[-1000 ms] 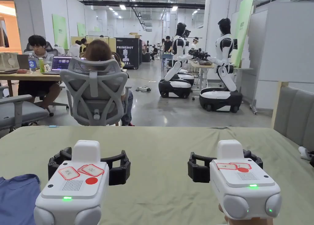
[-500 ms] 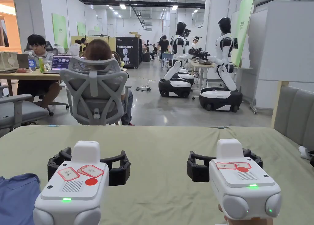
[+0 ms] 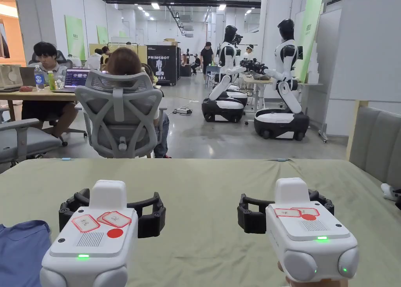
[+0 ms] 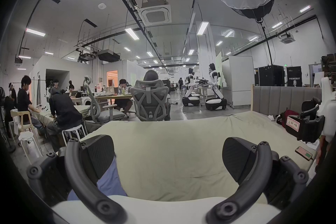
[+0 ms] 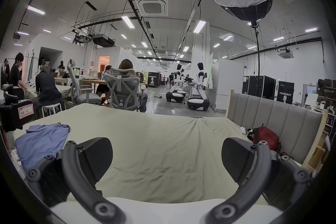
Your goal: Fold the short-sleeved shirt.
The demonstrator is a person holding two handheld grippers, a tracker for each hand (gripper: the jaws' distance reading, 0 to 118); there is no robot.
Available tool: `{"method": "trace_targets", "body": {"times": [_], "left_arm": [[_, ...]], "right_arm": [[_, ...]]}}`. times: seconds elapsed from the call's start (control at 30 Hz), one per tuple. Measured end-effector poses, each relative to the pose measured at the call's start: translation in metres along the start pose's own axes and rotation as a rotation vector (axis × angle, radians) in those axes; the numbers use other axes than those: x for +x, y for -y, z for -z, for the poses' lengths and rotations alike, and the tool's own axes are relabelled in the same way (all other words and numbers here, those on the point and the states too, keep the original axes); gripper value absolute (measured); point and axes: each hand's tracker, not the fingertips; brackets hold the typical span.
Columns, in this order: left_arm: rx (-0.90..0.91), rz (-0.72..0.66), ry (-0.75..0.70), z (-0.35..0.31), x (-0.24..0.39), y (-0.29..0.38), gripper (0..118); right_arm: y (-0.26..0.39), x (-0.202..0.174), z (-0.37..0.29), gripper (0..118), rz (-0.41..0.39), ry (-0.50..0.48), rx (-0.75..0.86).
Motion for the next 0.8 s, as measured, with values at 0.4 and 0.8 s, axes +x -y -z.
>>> {"method": "trace_targets", "body": {"times": [0.4, 0.8], "left_arm": [[0.01, -0.008, 0.006, -0.0009, -0.002, 0.0023, 118], [0.006, 0.019, 0.015, 0.0036, -0.0027, -0.0008, 0]], "right_arm": [[0.0024, -0.0019, -0.0002, 118, -0.009, 0.003, -0.007], [-0.001, -0.0002, -0.0053, 0, -0.037, 0.023, -0.011]]}}
